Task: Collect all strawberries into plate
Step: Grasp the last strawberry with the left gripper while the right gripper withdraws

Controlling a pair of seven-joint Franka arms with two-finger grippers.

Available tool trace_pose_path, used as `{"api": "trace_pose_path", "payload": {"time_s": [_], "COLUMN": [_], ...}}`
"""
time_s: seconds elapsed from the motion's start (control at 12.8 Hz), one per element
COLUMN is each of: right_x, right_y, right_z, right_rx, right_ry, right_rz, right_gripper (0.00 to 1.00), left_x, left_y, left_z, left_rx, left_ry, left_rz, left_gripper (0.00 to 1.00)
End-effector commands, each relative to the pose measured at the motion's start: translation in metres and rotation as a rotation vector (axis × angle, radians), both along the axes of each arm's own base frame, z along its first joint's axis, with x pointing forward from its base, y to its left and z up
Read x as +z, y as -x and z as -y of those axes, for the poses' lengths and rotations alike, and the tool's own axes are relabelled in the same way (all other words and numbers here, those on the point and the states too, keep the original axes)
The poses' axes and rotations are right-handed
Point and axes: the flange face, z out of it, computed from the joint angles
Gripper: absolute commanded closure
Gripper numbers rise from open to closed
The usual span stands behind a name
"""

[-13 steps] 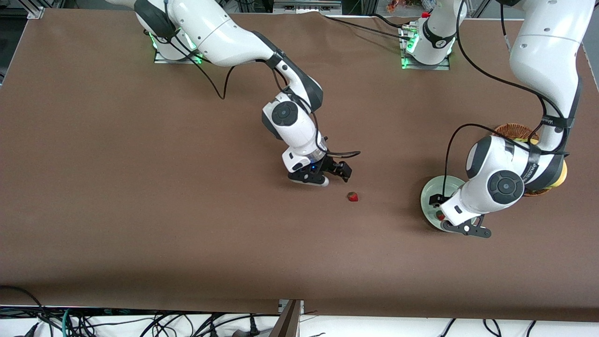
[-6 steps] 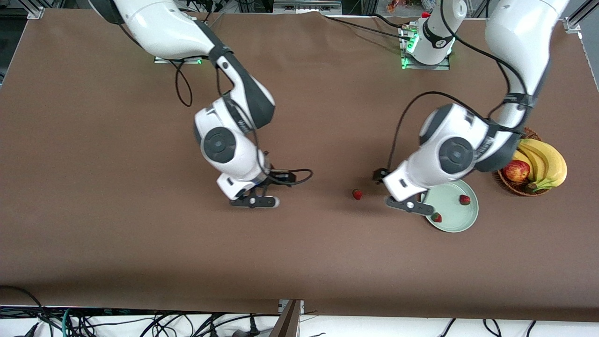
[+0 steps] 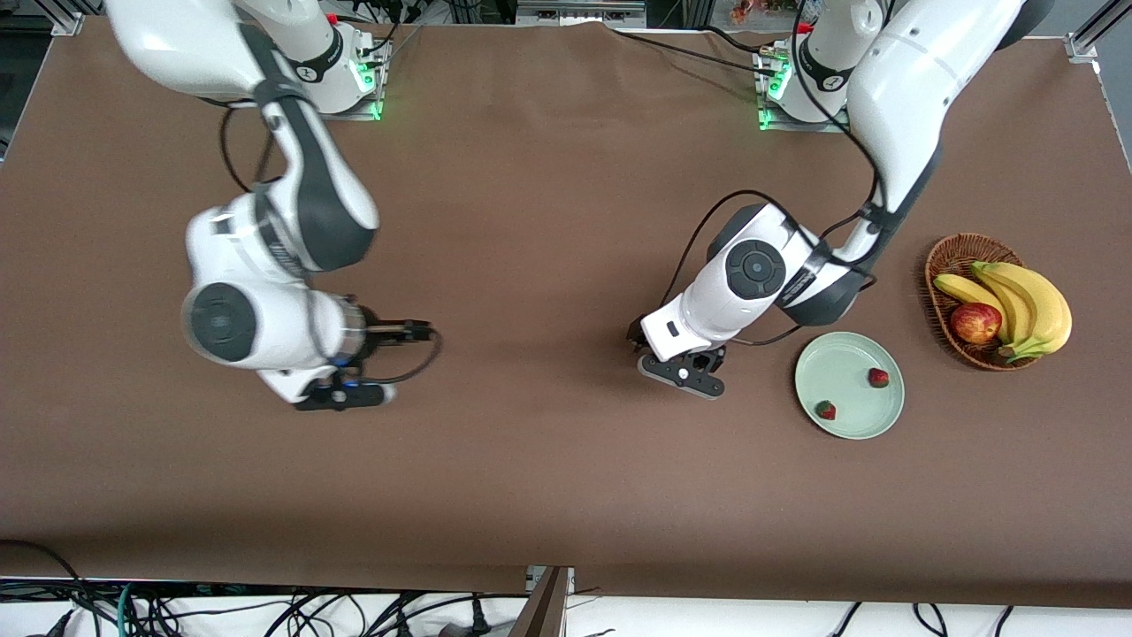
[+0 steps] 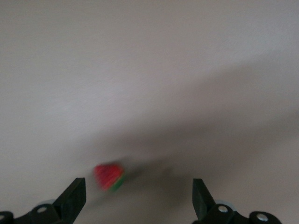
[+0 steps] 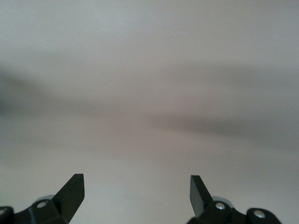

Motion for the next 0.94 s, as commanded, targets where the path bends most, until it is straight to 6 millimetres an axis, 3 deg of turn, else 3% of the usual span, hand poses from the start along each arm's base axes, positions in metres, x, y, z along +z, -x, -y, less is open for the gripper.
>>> {"api": "trace_pose_path", "payload": {"time_s": [0.0,0.23,0.39,0.63,0.7,0.78,0.86], "right_x": [0.035,0.076,0.116,0.166,0.173,0.185,0.208], "right_y": [0.011,0.027,0.048,0.089,0.099,0.109,0.119], "right_z": [0.062,0.101,0.109,0.124,0.126,0.135,0.146], "right_rx": [0.045,0.027,0.019,-0.007,-0.003,-0.017,-0.045], "right_ry": [0.038,0.115,0.156,0.166,0.168,0.17,0.169], "right_rz": [-0.056,-0.081,-0.058,-0.028,-0.018,-0.007,0.04], "right_gripper": [0.0,0.0,0.0,0.0,0.0,0.0,0.0], "left_x": [-0.032,-0.045,-0.053,-0.065,-0.065,-0.062,-0.061], "left_y": [0.014,0.019,0.019,0.019,0.019,0.018,0.016], "left_z": [-0.013,-0.016,-0.02,-0.025,-0.026,-0.027,-0.03], "left_rx": [-0.058,-0.173,-0.172,-0.175,-0.172,-0.173,-0.17], "left_ry": [-0.024,-0.117,-0.119,-0.119,-0.119,-0.12,-0.119], "left_rz": [0.081,0.146,0.137,0.118,0.117,0.122,0.124], "left_gripper": [0.0,0.0,0.0,0.53,0.76,0.93,1.0]}}
